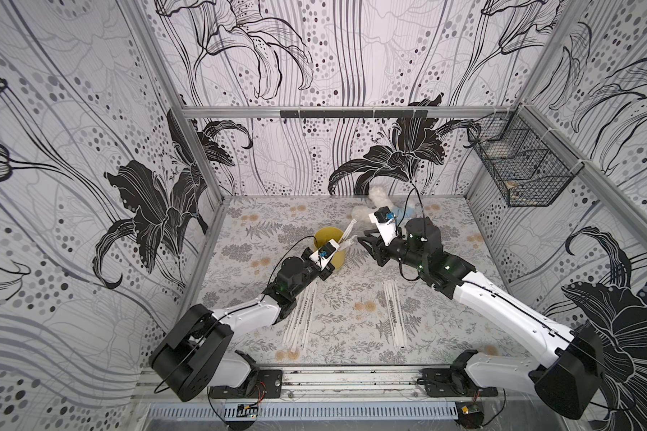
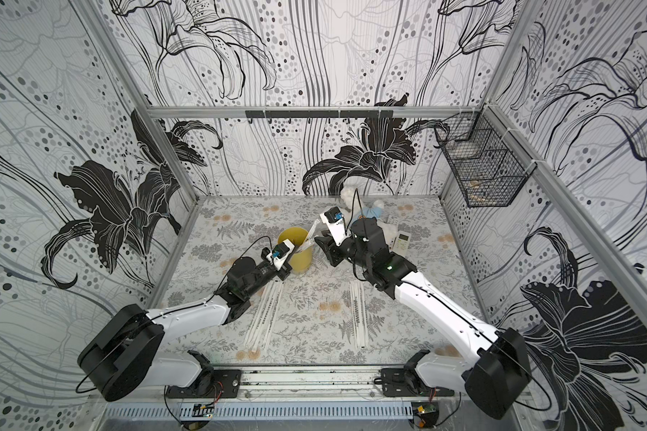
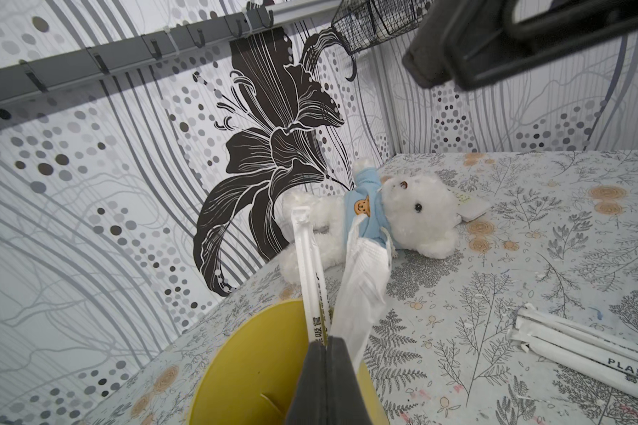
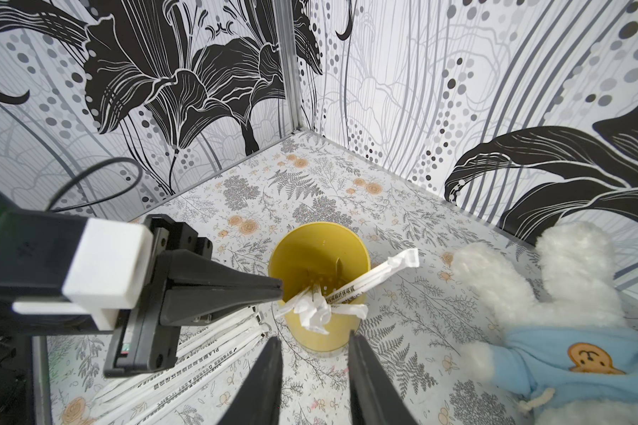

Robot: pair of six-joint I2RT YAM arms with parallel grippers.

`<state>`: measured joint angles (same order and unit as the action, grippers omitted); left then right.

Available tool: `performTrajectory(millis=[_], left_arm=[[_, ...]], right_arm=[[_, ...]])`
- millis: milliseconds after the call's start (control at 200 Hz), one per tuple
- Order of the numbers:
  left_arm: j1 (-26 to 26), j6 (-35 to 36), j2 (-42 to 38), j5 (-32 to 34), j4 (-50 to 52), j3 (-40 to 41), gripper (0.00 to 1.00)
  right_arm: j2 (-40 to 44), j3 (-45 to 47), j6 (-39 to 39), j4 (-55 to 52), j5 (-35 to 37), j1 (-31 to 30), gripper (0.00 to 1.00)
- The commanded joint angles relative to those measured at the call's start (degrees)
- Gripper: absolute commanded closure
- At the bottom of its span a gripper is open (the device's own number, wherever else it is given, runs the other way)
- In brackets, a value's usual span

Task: Take the straws out of the storage container
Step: Pick up the straw from the container.

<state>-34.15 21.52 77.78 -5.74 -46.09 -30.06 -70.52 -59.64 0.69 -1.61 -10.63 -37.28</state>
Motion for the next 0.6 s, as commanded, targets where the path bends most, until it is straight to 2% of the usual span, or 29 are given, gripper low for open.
performTrajectory(millis=[0, 45, 120, 310, 596], left_arm=[[-0.4, 1.4, -0.9, 0.1, 2.8, -1.9, 0.86], [-0.5, 1.9, -0.6, -0.4, 4.2, -2.5, 0.73], [-0.7, 2.5, -0.3, -0.8, 4.1, -2.2, 0.68], [-0.7, 2.5, 0.0, -1.1, 3.3, -1.6, 0.66], [-0.8, 3.5, -3.7, 3.0, 2.1, 1.9, 0.66]], right_arm=[[0.7, 1.0, 0.7, 0.8, 0.9, -0.2, 0.66], [0.6, 1.1, 0.6, 0.7, 0.7, -0.2, 0.66], [1.0, 1.3, 0.6, 0.9, 0.6, -0.2, 0.66], [1.8, 1.5, 0.6, 0.8, 1.1, -0.2, 0.66], [2.4, 2.0, 0.5, 1.1, 1.1, -0.2, 0.67]])
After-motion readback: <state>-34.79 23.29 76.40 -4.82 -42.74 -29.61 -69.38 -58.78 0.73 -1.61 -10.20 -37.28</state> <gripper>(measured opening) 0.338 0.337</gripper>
